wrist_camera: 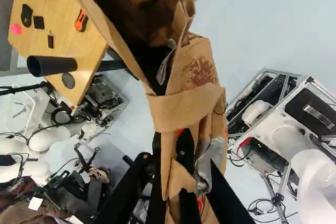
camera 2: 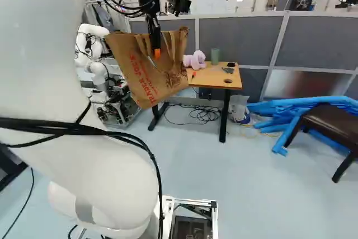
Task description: Pick up the bag on the ground and place it on the table
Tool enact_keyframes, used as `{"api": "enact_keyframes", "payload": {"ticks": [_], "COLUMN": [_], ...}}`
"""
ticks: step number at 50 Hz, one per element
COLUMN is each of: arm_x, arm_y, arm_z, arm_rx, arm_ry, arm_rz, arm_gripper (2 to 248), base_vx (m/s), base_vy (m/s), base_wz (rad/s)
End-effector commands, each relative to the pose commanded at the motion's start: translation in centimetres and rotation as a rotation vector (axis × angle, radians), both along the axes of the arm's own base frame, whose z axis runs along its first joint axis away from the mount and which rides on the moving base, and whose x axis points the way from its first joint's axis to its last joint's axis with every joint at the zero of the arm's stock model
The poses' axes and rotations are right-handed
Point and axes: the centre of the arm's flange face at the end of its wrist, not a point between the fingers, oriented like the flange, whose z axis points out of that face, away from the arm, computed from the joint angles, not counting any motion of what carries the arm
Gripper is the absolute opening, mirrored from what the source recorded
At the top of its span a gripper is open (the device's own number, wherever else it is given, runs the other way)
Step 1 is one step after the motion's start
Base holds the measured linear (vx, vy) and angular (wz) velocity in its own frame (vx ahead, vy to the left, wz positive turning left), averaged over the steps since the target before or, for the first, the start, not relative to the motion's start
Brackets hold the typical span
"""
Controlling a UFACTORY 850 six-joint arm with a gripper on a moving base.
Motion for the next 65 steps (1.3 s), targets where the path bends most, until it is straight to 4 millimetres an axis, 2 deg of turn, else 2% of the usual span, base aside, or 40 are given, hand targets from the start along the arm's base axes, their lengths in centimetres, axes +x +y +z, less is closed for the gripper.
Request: {"api": "enact_keyframes", "payload": {"ticks": [65], "arm_x": [0.00], "arm_y": [0.00], "arm_z": [0.00], "arm_rx": [0.000], "arm_ry": [0.000], "arm_rz": [0.000], "arm_gripper": [21], "base_vx": [0.137], "base_vy": [-0.045], "base_wz": [-0.210]}}
